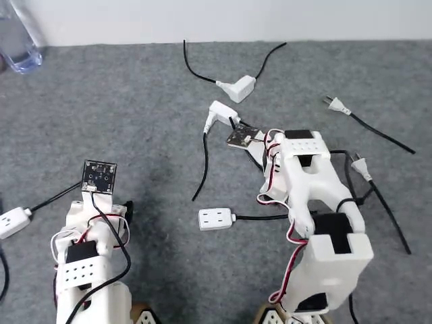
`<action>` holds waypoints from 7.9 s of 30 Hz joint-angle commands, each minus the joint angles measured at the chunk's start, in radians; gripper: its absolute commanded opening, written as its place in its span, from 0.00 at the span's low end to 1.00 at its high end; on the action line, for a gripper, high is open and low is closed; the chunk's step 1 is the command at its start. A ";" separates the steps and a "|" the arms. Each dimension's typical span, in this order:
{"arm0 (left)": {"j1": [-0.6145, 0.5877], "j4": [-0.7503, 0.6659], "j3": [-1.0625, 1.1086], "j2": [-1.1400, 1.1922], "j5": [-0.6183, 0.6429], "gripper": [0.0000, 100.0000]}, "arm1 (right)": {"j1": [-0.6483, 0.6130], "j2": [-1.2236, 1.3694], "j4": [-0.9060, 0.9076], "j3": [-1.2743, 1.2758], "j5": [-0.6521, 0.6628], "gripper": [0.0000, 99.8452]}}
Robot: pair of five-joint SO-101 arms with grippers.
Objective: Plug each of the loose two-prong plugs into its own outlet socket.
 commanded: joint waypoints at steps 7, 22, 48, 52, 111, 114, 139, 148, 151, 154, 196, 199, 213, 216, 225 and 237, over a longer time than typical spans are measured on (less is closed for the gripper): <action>0.005 -0.028 -0.005 -0.014 -0.012 0.26 | 0.030 0.031 -0.059 -0.029 -0.009 0.14; 0.005 -0.028 -0.005 -0.014 -0.012 0.26 | 0.030 0.031 -0.035 -0.028 0.015 0.33; 0.005 -0.031 -0.005 -0.014 -0.012 0.26 | 0.021 0.053 0.076 -0.135 0.025 0.28; 0.005 -0.031 -0.005 -0.014 -0.012 0.26 | -0.005 0.053 0.076 -0.135 0.025 0.28; 0.005 -0.031 -0.004 -0.014 -0.012 0.26 | 0.206 -0.690 -0.736 0.773 -1.649 0.01; 0.005 -0.031 -0.004 -0.014 -0.012 0.26 | 0.206 -0.691 -0.803 0.807 -1.651 0.01; 0.005 -0.031 -0.004 -0.014 -0.012 0.26 | 0.050 -0.720 -0.759 0.783 -1.539 0.54; 0.005 -0.031 -0.004 -0.014 -0.012 0.26 | 0.062 -0.987 -0.007 0.416 -0.884 0.54; 0.005 -0.031 -0.004 -0.014 -0.012 0.26 | 0.099 -1.038 0.107 0.370 -0.876 0.54; 0.005 -0.031 -0.004 -0.014 -0.012 0.26 | 0.137 -1.055 0.142 0.367 -0.957 0.54; 0.003 -0.029 -0.004 -0.014 -0.012 0.26 | 0.193 -1.058 0.168 0.598 0.606 0.54; 0.003 -0.029 -0.004 -0.014 -0.012 0.26 | 0.134 -1.041 0.150 0.577 0.606 0.54; 0.003 -0.031 -0.004 -0.014 -0.012 0.26 | 0.131 -0.453 0.222 0.152 0.727 0.54; 0.003 -0.031 -0.004 -0.014 -0.012 0.26 | 0.168 -0.328 0.414 -0.040 0.884 0.54; 0.003 -0.031 -0.004 -0.014 -0.012 0.26 | 0.240 0.008 0.619 -0.342 1.092 0.54; 0.003 -0.031 -0.004 -0.014 -0.012 0.26 | 0.251 0.120 0.503 -0.345 1.092 0.29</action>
